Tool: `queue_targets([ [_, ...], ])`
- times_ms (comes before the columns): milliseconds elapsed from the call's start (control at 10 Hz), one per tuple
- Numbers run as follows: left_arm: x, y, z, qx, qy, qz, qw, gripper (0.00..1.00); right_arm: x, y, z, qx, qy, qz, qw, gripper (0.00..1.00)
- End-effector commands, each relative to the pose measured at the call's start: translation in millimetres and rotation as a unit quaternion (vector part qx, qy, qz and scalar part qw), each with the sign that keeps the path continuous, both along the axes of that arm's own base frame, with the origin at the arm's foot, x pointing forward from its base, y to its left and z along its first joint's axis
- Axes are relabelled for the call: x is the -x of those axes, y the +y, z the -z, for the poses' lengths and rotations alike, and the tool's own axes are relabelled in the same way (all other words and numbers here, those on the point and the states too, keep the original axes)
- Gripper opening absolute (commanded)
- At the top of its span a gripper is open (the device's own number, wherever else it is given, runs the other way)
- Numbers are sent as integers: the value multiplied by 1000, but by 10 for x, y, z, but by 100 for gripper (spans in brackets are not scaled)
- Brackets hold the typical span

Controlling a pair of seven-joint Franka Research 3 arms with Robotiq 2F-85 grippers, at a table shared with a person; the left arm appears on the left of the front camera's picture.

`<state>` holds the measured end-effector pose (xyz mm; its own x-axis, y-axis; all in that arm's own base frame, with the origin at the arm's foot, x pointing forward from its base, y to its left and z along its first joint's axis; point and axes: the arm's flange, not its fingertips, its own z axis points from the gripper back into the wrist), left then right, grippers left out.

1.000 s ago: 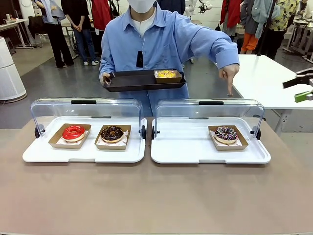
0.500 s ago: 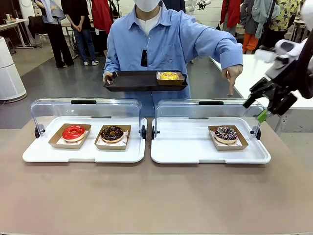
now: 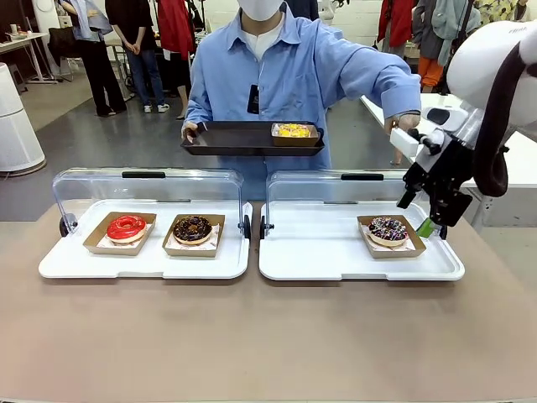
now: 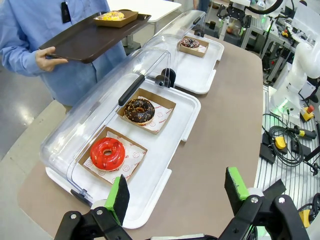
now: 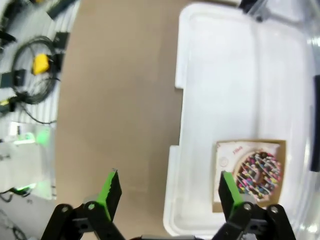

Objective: Provide the desired donut to the person.
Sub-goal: Pick up and lift the Paper togo box containing the Donut pointed at by the person.

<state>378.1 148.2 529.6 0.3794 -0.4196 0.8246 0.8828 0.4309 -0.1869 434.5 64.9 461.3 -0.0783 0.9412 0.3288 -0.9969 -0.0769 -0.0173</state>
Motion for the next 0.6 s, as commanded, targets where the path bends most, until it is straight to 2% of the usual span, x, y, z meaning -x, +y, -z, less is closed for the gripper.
queue_targets([
  [0,0,6,-11,9,-7,2,1000,100,27,64,126,29,-4,20,999,100],
  [500,0,6,-11,9,-7,2,1000,100,8,46,104,18,-3,8,1000,100],
])
